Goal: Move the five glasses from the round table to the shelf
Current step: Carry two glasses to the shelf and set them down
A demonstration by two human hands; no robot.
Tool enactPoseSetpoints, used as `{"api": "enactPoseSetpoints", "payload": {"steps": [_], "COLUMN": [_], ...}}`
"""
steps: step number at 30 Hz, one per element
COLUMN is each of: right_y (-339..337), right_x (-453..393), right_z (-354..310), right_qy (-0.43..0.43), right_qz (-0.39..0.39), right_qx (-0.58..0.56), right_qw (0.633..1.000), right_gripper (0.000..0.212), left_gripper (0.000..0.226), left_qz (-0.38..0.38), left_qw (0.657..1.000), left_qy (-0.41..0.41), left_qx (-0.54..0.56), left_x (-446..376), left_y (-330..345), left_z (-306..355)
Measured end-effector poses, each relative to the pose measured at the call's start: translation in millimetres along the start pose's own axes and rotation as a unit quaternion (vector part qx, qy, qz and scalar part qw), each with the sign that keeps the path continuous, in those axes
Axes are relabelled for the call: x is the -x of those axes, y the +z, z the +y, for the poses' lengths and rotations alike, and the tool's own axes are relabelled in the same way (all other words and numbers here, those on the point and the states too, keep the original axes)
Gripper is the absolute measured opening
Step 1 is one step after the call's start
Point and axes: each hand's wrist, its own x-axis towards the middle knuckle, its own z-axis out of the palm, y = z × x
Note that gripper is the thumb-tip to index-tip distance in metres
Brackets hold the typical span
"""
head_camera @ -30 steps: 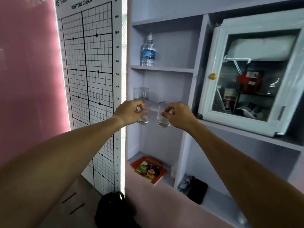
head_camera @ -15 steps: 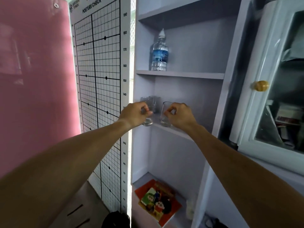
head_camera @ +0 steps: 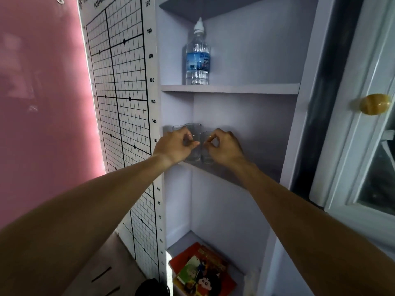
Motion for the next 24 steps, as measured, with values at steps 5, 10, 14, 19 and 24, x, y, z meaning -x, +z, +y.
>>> {"api": "enactPoseSetpoints", "payload": {"steps": [5, 10, 14, 19, 24], "right_y": [11.0, 23.1, 29.1, 31.6, 36.5], "right_x": [-7.0, -6.9, -9.2, -14.6, -18.6], "right_z": [10.6, 10.6, 9.9, 14.6, 16.2], "right_qy": [0.014, 0.043, 0.050, 0.062, 0.075], "right_qz": [0.013, 0.067, 0.076, 0.066, 0.031], "right_qx": [-0.032, -0.078, -0.084, -0.075, -0.083], "right_qw": [0.999, 0.994, 0.992, 0.993, 0.993], "right_gripper": [0.031, 0.050, 0.052, 0.051, 0.042], "left_gripper": [0.054, 0.066, 0.061, 0.061, 0.066], "left_qz": [0.006, 0.039, 0.046, 0.061, 0.063], "left_qw": [0.999, 0.997, 0.996, 0.995, 0.995], "left_qy": [-0.023, -0.044, -0.052, -0.047, -0.058], "left_qx": [-0.047, -0.055, -0.052, -0.057, -0.041], "left_x": [-2.8, -4.3, -6.0, -6.1, -4.5], "left_y": [2.5, 4.3, 9.3, 16.1, 23.0], "left_z": [-3.4, -7.3, -12.0, -14.4, -14.7]}}
